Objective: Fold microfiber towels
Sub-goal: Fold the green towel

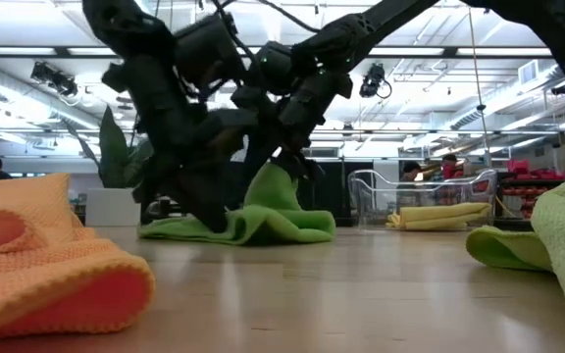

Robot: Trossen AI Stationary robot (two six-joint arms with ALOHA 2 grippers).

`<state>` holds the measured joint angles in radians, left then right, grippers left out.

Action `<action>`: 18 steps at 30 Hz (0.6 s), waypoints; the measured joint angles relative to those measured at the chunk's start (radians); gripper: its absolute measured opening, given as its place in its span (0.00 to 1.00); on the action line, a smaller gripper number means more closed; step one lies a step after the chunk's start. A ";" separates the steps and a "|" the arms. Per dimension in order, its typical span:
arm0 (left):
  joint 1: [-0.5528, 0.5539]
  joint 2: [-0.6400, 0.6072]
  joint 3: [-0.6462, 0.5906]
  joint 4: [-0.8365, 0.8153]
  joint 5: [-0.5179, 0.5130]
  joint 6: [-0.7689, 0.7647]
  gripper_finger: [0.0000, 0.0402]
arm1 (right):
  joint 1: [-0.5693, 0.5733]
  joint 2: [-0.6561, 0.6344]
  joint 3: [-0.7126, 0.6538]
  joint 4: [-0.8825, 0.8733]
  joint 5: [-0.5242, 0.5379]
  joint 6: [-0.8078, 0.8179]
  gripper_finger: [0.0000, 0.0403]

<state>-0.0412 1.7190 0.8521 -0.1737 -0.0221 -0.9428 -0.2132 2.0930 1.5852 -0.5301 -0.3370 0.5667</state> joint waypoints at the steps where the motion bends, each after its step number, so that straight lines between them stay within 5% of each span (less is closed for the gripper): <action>1: 0.008 0.007 0.001 0.003 0.007 0.001 0.04 | 0.002 -0.006 0.001 0.002 -0.001 0.000 0.39; 18: -0.066 0.063 0.000 0.162 0.008 0.005 0.02 | 0.053 -0.028 0.001 -0.075 -0.013 0.016 0.39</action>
<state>-0.1071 1.7824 0.8520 -0.0120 -0.0138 -0.9382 -0.1606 2.0651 1.5860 -0.6048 -0.3504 0.5827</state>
